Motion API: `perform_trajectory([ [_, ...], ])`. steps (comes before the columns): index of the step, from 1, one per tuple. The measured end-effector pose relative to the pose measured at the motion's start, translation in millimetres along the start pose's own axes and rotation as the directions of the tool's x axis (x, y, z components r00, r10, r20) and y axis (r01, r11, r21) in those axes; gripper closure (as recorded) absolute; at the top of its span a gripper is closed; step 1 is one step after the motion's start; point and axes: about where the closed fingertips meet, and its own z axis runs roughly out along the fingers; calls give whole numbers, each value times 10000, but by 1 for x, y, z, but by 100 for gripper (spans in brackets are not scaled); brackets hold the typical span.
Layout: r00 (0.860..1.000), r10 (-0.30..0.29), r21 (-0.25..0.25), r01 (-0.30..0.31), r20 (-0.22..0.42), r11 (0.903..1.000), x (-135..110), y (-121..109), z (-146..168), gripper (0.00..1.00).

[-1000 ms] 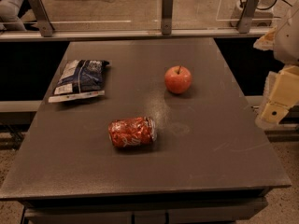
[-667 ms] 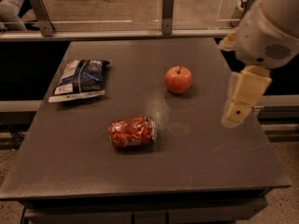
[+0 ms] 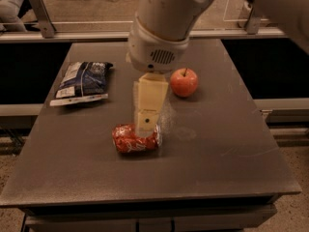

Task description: Place coke can upright

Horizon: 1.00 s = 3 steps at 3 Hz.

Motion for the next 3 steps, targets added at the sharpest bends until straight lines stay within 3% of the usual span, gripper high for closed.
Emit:
perform_trajectory([
  [1, 10000, -77, 20, 77, 55, 10000, -12, -1, 1, 0],
  [3, 9859, 1002, -190, -1036, -1338, 9944, 2, 10, 56, 0],
])
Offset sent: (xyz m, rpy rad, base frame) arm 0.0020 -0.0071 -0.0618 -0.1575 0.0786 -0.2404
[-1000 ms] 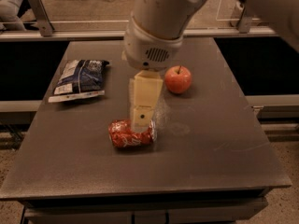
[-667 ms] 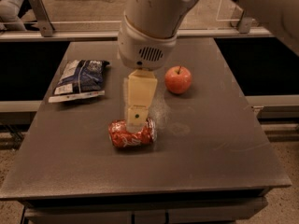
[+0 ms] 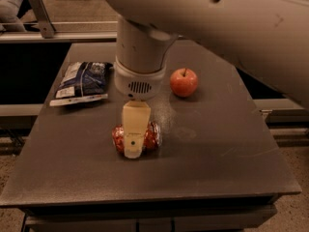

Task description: Place coke can upright

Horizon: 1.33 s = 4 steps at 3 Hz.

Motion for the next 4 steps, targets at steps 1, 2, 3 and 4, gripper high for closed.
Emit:
perform_trajectory([
  [1, 9990, -21, -310, 7, -451, 9995, -10, 9, 29, 0],
  [2, 9945, -291, -339, 257, -1010, 9991, -20, 19, 49, 0],
  [3, 9896, -312, -467, 248, -1402, 9986, -19, 29, 67, 0],
  [4, 9939, -195, -395, 153, -1086, 9991, -11, 30, 71, 0],
])
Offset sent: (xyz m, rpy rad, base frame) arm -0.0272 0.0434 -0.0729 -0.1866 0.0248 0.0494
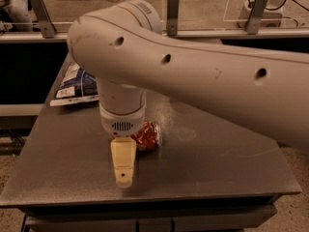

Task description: Place coke can upright

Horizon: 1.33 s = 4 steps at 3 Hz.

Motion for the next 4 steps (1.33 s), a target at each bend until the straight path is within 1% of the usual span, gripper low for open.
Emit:
perform_trajectory([
  [1, 9999, 154, 112, -154, -8, 9998, 12, 1, 0, 0],
  [2, 9999, 157, 155, -157, -6, 9998, 12, 2, -1, 16],
  [4, 9999, 146, 232, -146, 0, 9996, 11, 3, -3, 62],
])
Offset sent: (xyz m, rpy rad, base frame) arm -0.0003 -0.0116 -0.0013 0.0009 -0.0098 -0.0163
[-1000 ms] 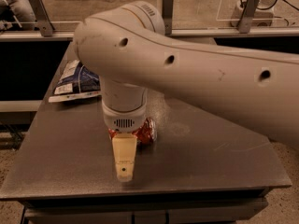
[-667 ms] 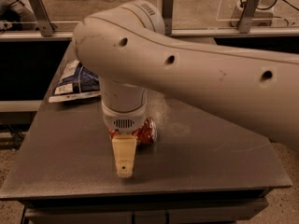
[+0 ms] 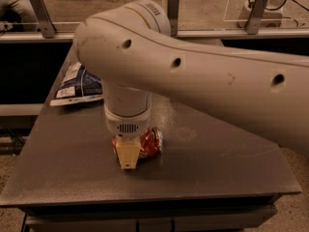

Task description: Place coke can upright

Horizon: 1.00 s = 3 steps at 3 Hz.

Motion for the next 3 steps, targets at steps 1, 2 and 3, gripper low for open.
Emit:
perform_trajectory([
  [1, 9986, -381, -22, 382, 372, 9993, -2, -1, 0, 85],
  [2, 9823, -505, 153, 485, 1802, 9987, 5, -11, -11, 100],
  [3, 9261, -334, 550, 137, 3758, 9984, 20, -28, -35, 100],
])
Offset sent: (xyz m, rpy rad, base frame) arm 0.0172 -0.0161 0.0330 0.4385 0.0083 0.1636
